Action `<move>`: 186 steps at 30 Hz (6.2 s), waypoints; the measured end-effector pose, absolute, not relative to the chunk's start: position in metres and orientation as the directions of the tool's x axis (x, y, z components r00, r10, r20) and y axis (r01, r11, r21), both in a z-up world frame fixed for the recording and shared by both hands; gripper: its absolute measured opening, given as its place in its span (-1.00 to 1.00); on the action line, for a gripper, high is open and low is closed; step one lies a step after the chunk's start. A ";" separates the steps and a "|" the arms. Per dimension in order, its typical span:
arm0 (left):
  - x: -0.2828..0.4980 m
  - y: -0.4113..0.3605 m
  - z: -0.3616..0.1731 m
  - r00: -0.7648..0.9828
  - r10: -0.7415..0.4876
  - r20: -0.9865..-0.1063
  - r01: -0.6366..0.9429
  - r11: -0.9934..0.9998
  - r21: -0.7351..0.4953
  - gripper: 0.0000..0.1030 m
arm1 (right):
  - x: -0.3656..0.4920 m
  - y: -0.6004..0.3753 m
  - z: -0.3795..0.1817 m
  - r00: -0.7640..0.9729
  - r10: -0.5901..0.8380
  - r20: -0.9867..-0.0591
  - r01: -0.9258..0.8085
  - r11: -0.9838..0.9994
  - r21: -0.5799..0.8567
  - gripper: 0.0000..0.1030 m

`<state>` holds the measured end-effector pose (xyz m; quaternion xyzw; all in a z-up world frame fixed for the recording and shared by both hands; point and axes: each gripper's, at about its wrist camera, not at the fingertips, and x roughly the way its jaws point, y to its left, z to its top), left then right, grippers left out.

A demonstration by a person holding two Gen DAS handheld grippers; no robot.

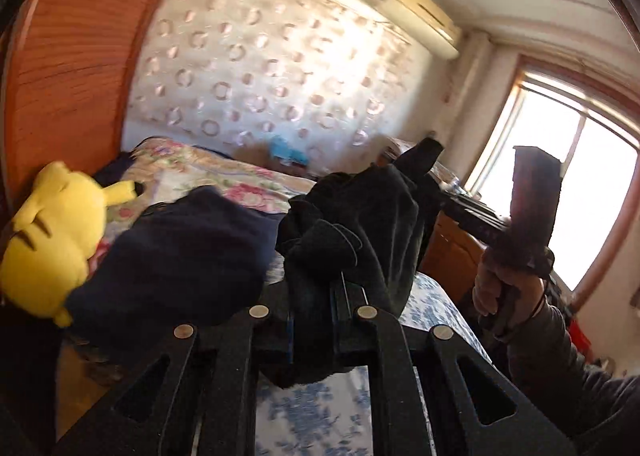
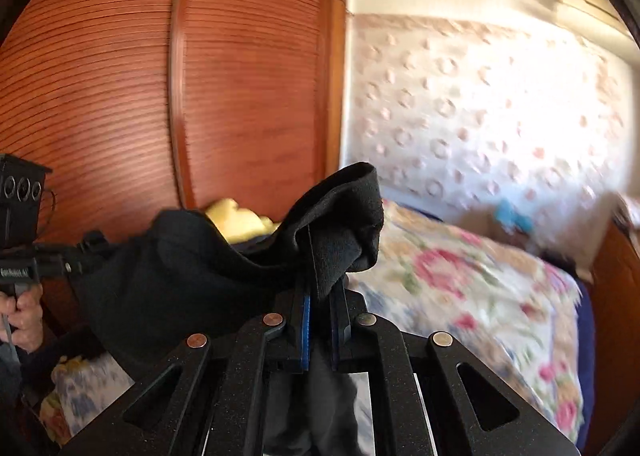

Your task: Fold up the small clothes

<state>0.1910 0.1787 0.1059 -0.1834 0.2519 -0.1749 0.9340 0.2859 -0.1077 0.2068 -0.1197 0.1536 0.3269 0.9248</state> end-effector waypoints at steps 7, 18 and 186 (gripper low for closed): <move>0.201 0.187 0.151 0.817 -0.456 -0.353 0.296 0.857 -0.422 -0.76 | 0.295 -0.096 0.257 0.772 0.569 -0.283 -0.622 0.768 -0.155 -0.88; 0.201 0.230 0.276 0.939 -0.262 -0.224 0.199 0.942 -0.270 -0.76 | 0.331 -0.007 0.348 0.770 0.619 -0.155 -0.638 0.741 -0.209 -0.88; 0.065 -0.013 0.099 0.921 -0.123 -0.369 0.132 0.991 -0.001 0.53 | 0.034 -0.228 0.137 0.952 0.192 -0.240 -0.189 0.981 0.035 0.53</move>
